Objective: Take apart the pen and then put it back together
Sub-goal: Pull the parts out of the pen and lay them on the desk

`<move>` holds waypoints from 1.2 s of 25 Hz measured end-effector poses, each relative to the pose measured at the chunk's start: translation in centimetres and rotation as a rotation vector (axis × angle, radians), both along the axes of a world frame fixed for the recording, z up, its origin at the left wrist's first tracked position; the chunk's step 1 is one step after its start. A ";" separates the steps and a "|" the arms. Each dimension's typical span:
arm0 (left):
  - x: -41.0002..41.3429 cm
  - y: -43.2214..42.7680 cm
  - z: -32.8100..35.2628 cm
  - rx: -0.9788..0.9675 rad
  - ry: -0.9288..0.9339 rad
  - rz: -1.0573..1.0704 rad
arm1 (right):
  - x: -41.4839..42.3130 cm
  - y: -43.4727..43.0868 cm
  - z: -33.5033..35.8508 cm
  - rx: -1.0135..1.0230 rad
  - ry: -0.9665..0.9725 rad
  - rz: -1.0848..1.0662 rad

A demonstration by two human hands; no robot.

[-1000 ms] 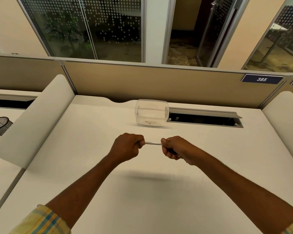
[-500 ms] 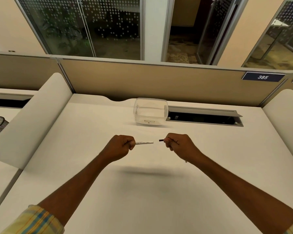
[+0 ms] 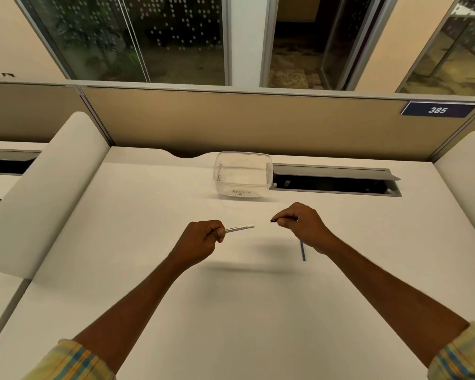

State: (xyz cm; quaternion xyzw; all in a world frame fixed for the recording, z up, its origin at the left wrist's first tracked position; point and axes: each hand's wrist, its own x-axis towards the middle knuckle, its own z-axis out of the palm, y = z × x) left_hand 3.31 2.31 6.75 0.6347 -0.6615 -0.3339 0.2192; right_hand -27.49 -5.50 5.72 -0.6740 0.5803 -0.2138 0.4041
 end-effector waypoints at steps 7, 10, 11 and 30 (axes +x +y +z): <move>-0.5 -1.1 -1.8 0.056 0.018 0.014 | -2.8 -3.7 -4.4 -0.034 0.088 -0.068; -0.6 -1.5 -2.7 0.076 0.029 0.021 | -3.9 -4.9 -6.6 -0.071 0.117 -0.103; -0.6 -1.6 -3.0 0.085 0.032 0.025 | -4.1 -5.3 -7.2 -0.061 0.117 -0.117; -1.4 -2.6 -6.1 0.178 0.087 0.048 | -5.8 -7.4 -11.5 -0.016 0.256 -0.116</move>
